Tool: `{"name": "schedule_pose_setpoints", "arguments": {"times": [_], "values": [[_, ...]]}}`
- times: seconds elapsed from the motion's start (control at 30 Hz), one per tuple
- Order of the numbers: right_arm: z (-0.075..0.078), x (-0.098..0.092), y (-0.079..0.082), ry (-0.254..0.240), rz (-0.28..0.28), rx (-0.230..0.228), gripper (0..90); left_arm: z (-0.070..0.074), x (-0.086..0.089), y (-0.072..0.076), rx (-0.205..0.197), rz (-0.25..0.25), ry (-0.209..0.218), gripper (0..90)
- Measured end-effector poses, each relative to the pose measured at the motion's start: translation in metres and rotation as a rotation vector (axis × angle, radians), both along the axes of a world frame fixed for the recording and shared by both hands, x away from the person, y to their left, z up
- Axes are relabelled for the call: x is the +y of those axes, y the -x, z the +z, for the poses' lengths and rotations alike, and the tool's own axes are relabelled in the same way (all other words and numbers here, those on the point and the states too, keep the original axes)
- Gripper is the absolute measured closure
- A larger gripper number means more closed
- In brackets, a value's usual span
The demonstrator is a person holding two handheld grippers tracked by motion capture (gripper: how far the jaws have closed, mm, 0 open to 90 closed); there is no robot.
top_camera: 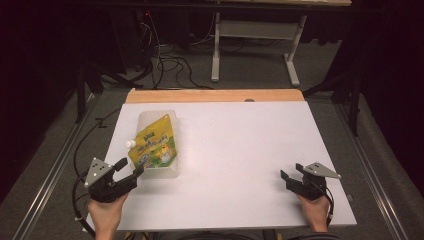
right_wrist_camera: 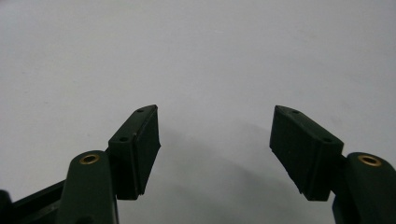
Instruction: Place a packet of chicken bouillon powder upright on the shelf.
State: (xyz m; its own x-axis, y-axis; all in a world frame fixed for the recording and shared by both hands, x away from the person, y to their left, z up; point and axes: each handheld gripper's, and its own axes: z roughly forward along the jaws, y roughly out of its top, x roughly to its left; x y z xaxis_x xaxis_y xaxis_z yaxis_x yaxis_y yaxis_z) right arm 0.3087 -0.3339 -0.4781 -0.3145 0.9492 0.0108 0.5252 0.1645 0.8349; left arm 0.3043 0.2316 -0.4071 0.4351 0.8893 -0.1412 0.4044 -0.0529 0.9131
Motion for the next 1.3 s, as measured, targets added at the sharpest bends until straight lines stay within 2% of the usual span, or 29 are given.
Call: {"name": "schedule_pose_setpoints", "arguments": {"times": [0.1, 0.27, 0.43, 0.7, 0.77, 0.87, 1.0, 1.13, 1.3], "values": [[0.000, 0.001, 0.001, 0.009, 0.010, -0.011, 33.7, 0.001, -0.003, 0.004, 0.005, -0.004, 0.000, 36.0], [0.000, 0.000, 0.001, -0.001, 0.000, -0.017, 33.6, 0.004, -0.010, 0.012, -0.011, -0.028, -0.003, 35.1], [0.000, 0.001, 0.002, 0.009, 0.000, -0.018, 33.7, 0.000, -0.017, 0.013, -0.008, -0.032, -0.024, 34.4], [0.000, 0.002, 0.002, 0.022, 0.006, -0.024, 33.6, -0.001, -0.030, 0.018, -0.030, -0.052, -0.025, 33.4], [0.000, 0.002, 0.002, 0.017, 0.001, -0.023, 33.6, -0.002, -0.033, 0.017, -0.027, -0.059, -0.026, 33.1], [0.000, 0.002, 0.002, 0.018, -0.004, -0.018, 33.7, -0.002, -0.038, 0.015, -0.011, -0.089, 0.006, 33.1], [0.000, 0.002, 0.002, 0.019, -0.007, -0.016, 33.7, -0.004, -0.051, 0.010, -0.009, -0.119, -0.023, 33.3], [0.000, 0.002, 0.001, 0.017, -0.009, -0.016, 33.7, -0.006, -0.063, 0.005, -0.001, -0.146, -0.011, 33.4], [0.000, 0.001, 0.002, 0.014, -0.007, -0.018, 33.7, -0.008, -0.074, 0.002, 0.005, -0.172, -0.016, 33.7]]}}
